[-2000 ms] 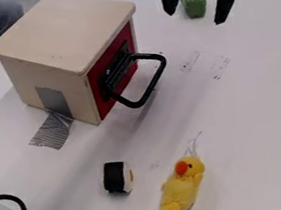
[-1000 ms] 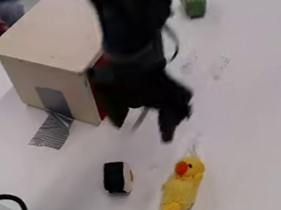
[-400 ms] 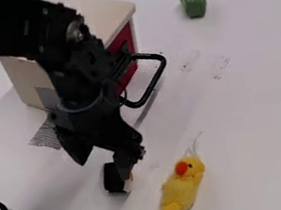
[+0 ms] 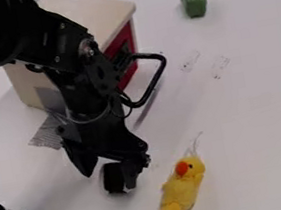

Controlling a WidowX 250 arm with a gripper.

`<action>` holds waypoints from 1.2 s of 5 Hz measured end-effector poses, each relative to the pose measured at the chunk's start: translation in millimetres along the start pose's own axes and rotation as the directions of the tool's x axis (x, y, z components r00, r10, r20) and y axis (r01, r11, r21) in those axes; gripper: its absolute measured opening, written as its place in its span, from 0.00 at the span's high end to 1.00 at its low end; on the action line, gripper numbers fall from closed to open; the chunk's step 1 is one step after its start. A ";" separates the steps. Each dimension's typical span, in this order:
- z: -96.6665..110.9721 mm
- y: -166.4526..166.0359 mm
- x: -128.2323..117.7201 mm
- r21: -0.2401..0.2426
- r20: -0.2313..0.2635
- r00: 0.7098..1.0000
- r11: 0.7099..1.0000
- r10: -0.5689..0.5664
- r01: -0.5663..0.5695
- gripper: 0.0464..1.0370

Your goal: Take the black object on the table and put it on the top of the drawer

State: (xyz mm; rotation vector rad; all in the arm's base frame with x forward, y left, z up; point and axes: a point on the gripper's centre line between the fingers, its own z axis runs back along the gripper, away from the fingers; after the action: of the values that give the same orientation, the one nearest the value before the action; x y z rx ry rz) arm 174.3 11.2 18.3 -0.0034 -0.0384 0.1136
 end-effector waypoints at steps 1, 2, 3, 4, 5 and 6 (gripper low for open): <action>-7.8 -1.3 9.8 0.010 -0.005 1.000 1.000 0.027 -0.026 0.04; -18.0 -3.5 11.9 0.001 -0.038 0.999 0.999 0.036 -0.036 0.09; -18.4 -5.3 9.2 -0.005 -0.056 0.998 1.000 0.028 -0.028 0.38; -10.4 -8.7 8.5 -0.012 -0.047 0.999 1.000 0.013 -0.014 0.58; -0.1 -10.0 7.6 -0.024 -0.029 1.000 1.000 0.009 -0.010 0.68; 27.2 -1.6 12.5 -0.027 0.016 1.000 1.000 0.014 -0.013 0.72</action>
State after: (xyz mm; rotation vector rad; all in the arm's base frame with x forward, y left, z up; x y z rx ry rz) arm 185.8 11.0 46.0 -0.0301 -0.0564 0.1267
